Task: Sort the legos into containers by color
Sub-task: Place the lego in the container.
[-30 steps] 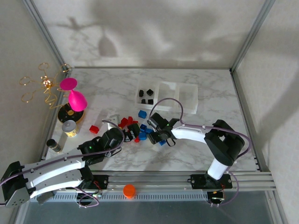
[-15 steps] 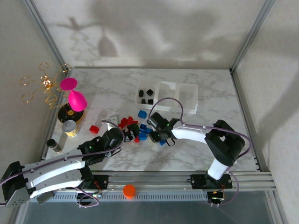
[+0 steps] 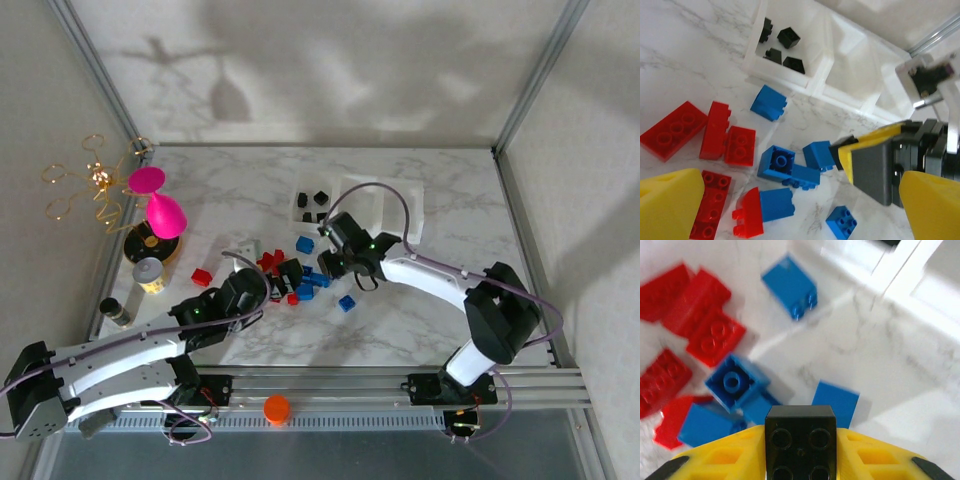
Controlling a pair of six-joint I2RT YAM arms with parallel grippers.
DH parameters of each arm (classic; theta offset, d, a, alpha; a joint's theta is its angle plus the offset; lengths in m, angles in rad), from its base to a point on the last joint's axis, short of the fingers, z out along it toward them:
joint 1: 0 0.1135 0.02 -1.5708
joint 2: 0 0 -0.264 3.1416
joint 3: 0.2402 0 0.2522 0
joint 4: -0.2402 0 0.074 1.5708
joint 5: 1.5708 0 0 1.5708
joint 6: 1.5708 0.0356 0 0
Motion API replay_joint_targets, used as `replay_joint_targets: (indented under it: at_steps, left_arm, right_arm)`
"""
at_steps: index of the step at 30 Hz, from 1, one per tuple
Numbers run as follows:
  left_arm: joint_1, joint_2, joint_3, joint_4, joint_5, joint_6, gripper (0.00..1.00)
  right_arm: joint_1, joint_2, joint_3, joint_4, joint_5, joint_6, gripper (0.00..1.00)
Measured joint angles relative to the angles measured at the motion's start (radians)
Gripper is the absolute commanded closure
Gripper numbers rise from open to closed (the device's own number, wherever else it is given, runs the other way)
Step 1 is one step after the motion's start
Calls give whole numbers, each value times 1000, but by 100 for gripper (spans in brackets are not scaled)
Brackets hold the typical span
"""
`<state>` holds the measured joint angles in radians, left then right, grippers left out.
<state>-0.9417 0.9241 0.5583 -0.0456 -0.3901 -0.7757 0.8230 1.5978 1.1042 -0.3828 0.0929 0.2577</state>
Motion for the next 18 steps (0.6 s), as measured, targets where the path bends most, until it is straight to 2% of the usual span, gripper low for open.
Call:
replay_joint_targets:
  at_steps: [6,16,18]
  left_arm:
    - [37,39,14,35,1,20,0]
    - [115,102,39,75,23,27,0]
    - [122,110,40,89,24,27,0]
  right_arm:
    - [-49,115,173,46,11,-1,65]
    - [-124,418,472,96,99,-20,65]
    - [-136,475,536,95,116,-32,60]
